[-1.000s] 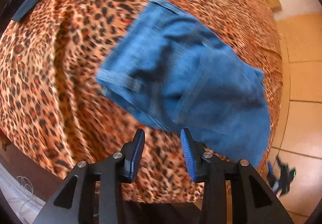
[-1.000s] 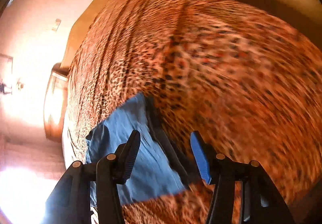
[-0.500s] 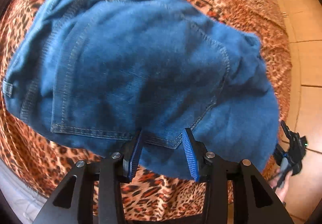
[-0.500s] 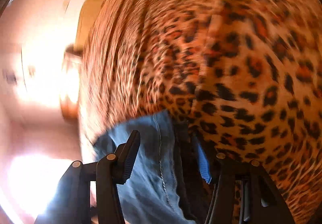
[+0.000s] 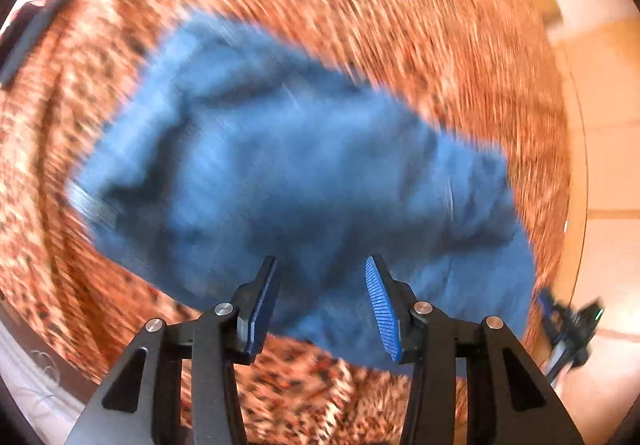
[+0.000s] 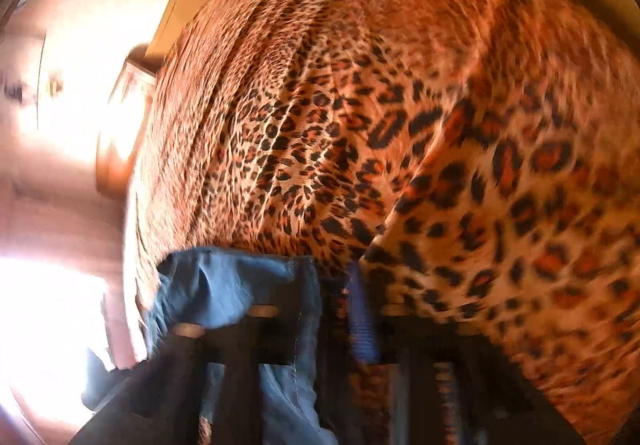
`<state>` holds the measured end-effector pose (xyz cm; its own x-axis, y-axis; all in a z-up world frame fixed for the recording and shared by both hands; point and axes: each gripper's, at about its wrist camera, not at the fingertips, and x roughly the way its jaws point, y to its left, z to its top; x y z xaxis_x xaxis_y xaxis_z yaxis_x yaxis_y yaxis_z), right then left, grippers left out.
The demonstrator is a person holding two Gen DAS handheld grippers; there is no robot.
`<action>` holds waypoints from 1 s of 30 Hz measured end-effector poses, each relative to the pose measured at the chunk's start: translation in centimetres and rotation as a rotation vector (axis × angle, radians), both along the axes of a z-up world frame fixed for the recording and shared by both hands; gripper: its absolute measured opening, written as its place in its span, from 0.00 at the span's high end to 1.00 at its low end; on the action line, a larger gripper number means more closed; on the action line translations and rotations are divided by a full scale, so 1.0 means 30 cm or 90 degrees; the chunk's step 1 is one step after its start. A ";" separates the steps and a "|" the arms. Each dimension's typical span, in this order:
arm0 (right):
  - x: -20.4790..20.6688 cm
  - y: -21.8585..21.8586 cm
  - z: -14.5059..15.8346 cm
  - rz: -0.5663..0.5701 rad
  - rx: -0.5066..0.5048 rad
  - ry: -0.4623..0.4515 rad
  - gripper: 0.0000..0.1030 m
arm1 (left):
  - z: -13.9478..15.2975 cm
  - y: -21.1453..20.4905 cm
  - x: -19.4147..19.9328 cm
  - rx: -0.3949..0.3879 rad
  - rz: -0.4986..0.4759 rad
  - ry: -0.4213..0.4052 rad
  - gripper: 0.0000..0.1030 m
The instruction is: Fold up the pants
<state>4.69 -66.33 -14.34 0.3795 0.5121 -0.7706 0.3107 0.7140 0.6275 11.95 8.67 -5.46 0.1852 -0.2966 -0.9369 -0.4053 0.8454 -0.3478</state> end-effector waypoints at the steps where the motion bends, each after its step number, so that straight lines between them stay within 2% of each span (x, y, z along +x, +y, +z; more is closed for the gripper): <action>1: -0.004 0.016 -0.018 -0.012 0.001 0.007 0.47 | 0.017 0.046 0.009 0.004 0.019 -0.006 0.56; 3: -0.009 0.072 -0.051 -0.004 0.018 0.006 0.47 | 0.033 0.169 0.051 0.010 0.082 -0.012 0.49; 4: -0.006 0.109 -0.054 0.014 0.003 0.001 0.47 | 0.030 0.217 0.070 0.011 0.104 -0.012 0.46; 5: -0.003 0.167 -0.036 0.049 -0.064 -0.014 0.52 | 0.014 0.265 0.095 0.020 0.134 -0.004 0.43; 6: -0.001 0.209 -0.017 0.082 -0.122 -0.018 0.61 | -0.010 0.299 0.120 0.032 0.159 0.013 0.43; 7: 0.008 0.243 -0.007 0.109 -0.175 -0.011 0.91 | -0.032 0.320 0.135 0.038 0.169 0.028 0.44; 8: 0.001 0.246 0.017 0.116 -0.175 -0.013 1.00 | -0.063 0.315 0.158 0.046 0.174 0.047 0.45; 9: -0.004 0.234 0.047 0.102 -0.163 -0.030 1.00 | -0.082 0.313 0.173 0.053 0.174 0.061 0.46; 10: -0.010 0.210 0.070 0.091 -0.190 -0.044 1.00 | -0.093 0.299 0.183 0.055 0.167 0.058 0.46; 11: -0.006 0.180 0.062 0.087 -0.217 -0.029 1.00 | -0.099 0.286 0.195 0.062 0.154 0.055 0.46; 13: -0.003 0.119 -0.006 0.065 -0.245 0.057 1.00 | -0.128 0.238 0.219 0.109 0.107 0.062 0.46; 14: -0.007 0.106 -0.007 0.054 -0.250 0.068 0.98 | -0.144 0.217 0.230 0.129 0.083 0.073 0.46; 15: -0.012 0.096 0.018 0.038 -0.233 0.056 0.94 | -0.153 0.211 0.234 0.130 0.074 0.077 0.49; 17: -0.004 0.124 0.099 0.026 -0.194 -0.004 0.94 | -0.144 0.219 0.240 0.106 0.071 0.063 0.51; 18: 0.022 0.180 0.151 0.050 -0.176 -0.045 0.92 | -0.133 0.235 0.244 0.094 0.075 0.055 0.51; 19: 0.045 0.219 0.179 0.075 -0.161 -0.062 0.84 | -0.119 0.256 0.249 0.080 0.083 0.044 0.51; 20: 0.081 0.293 0.198 0.118 -0.142 -0.076 0.67 | -0.112 0.276 0.255 0.072 0.088 0.039 0.49; 22: 0.154 0.488 0.213 0.223 -0.125 -0.099 0.43 | -0.111 0.297 0.267 0.056 0.091 0.042 0.49; 26: 0.257 0.821 0.175 0.374 -0.133 -0.121 0.44 | -0.147 0.304 0.276 0.034 0.069 0.072 0.49; 28: 0.267 0.924 0.158 0.401 -0.148 -0.112 0.44 | -0.152 0.316 0.289 0.028 0.068 0.073 0.49; 30: 0.300 1.015 0.143 0.415 -0.147 -0.107 0.44 | -0.136 0.333 0.289 0.007 0.073 0.052 0.49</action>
